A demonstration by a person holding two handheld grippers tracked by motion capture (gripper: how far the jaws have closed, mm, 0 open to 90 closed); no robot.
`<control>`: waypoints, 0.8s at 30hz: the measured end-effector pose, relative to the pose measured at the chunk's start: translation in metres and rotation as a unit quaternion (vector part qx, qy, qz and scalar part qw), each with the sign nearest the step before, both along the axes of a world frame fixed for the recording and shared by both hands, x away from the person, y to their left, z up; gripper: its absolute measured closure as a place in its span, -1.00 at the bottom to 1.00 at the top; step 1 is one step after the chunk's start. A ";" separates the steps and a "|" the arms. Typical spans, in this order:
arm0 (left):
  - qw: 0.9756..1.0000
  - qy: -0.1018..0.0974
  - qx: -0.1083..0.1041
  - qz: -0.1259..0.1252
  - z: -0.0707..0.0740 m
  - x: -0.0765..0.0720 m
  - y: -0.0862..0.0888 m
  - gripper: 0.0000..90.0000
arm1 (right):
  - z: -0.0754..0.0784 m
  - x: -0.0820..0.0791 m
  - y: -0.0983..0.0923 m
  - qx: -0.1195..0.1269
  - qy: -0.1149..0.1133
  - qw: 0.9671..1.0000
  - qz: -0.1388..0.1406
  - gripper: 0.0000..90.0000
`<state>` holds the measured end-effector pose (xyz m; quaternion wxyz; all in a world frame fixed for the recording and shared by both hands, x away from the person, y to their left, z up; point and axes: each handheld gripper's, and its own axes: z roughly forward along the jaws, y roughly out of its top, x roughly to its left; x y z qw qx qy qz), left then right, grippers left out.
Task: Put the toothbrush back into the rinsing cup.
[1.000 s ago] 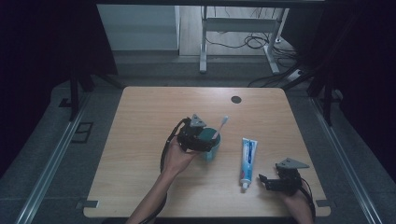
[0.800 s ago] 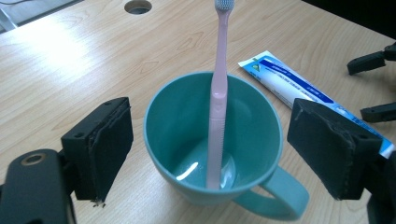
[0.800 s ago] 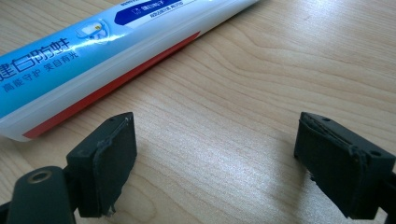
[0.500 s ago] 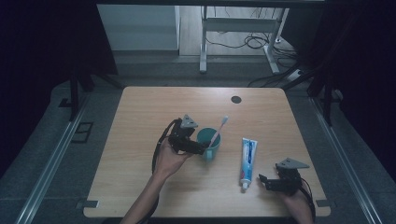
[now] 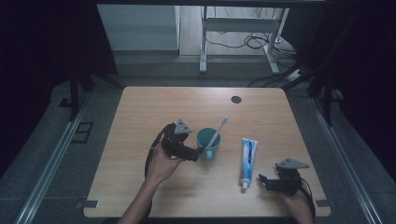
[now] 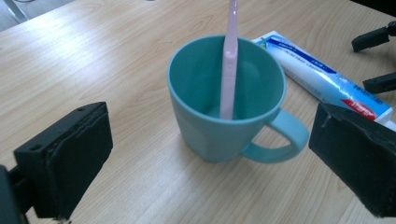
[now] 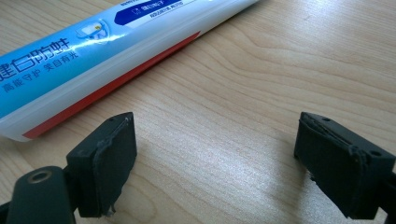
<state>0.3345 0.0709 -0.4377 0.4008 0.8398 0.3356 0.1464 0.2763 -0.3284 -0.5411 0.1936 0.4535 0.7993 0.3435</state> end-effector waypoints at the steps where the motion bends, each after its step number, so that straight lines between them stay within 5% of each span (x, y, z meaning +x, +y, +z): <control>1: 1.000 -0.001 0.000 0.001 -0.001 -0.001 0.002 -1.00 | 0.000 0.000 0.000 -0.001 -0.001 1.000 0.000 -0.72; 24: 1.000 0.001 0.006 0.026 -0.044 -0.024 0.036 -1.00 | 0.000 0.000 0.000 -0.001 -0.001 1.000 -0.001 -0.72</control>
